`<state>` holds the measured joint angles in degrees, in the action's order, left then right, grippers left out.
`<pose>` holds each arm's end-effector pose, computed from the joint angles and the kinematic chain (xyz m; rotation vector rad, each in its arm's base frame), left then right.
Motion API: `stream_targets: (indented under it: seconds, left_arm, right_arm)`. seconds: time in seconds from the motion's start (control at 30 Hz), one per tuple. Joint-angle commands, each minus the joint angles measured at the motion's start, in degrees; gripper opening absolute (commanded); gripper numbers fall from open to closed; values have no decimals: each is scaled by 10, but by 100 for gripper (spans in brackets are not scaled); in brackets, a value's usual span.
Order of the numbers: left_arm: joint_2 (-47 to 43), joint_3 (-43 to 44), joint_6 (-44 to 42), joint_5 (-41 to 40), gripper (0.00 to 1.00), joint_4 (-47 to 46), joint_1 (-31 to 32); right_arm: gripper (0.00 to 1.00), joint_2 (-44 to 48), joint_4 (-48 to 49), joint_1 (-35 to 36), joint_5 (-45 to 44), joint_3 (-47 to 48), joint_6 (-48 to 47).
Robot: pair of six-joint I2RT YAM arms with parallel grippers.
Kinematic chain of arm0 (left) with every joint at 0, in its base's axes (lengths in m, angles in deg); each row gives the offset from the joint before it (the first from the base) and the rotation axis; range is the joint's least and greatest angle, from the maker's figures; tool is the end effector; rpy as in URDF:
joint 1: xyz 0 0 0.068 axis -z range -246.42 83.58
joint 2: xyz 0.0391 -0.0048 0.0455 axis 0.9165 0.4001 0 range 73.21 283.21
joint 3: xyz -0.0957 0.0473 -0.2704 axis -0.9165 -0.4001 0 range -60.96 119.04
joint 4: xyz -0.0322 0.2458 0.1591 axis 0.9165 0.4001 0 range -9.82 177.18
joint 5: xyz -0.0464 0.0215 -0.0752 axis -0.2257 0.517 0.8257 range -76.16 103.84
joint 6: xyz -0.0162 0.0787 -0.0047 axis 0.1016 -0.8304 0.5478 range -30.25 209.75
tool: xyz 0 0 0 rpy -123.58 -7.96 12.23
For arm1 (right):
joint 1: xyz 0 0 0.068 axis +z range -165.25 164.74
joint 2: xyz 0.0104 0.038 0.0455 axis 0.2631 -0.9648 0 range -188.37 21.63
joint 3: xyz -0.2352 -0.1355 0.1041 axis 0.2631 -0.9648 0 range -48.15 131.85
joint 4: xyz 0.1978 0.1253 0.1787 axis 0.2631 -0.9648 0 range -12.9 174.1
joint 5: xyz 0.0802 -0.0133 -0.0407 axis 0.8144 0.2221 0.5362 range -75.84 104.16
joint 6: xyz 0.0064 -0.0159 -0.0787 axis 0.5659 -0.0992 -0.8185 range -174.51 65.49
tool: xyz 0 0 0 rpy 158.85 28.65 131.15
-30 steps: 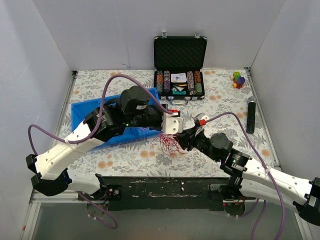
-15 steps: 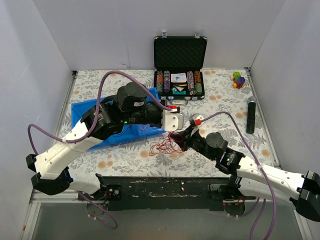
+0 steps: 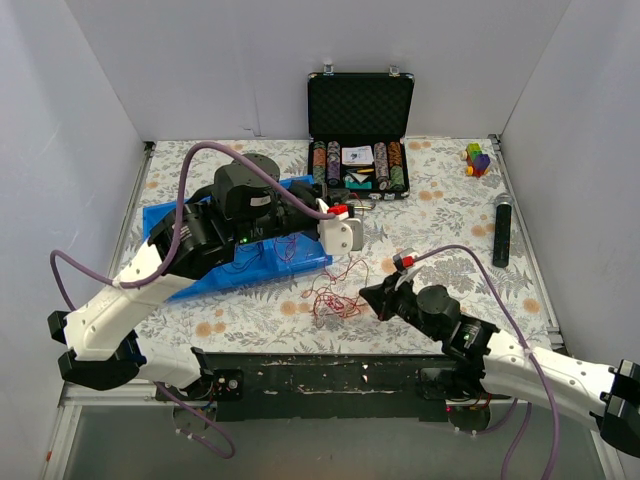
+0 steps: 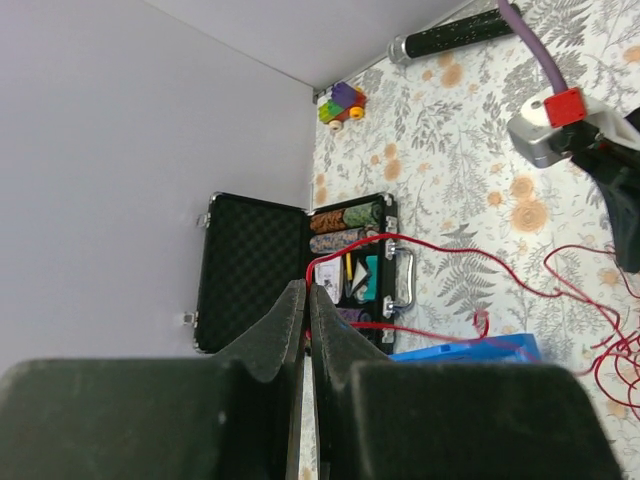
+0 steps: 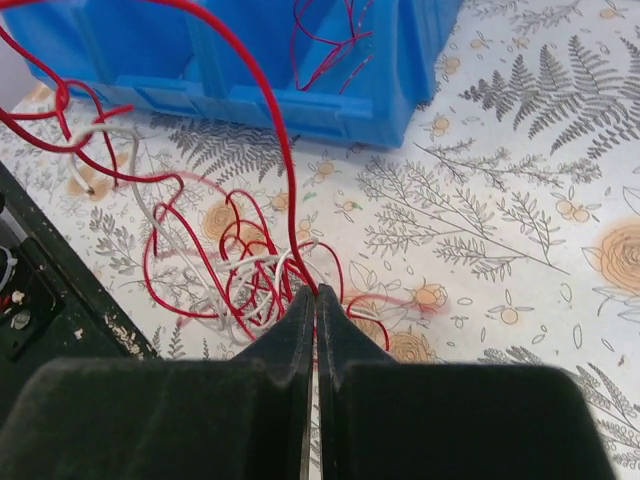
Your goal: Untangle the cables
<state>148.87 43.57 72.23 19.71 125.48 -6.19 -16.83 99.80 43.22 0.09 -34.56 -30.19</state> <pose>0.1447 -0.2672 0.5344 1.2490 1.4333 -0.6080 0.1283 0.1768 0.2033 -0.3464 1.7691 0.8436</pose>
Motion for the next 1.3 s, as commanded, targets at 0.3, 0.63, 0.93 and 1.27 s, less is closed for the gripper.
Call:
stream_targets:
  seconds: [0.3,0.63,0.93,1.27]
  left_arm:
    - [-63,-146,-257,-192,0,-485,-1]
    - [-41,-98,-270,-253,0,-602,-2]
    - [-20,-58,-361,-223,0,-670,-2]
    - [19,29,-419,-202,0,-638,-5]
  right_arm:
    - [1,15,-74,-1,-73,-44,66]
    - [1,3,-128,-2,-106,-47,106]
    - [1,-5,-190,-1,-151,-28,158]
    - [73,-7,-178,-1,-134,-25,167]
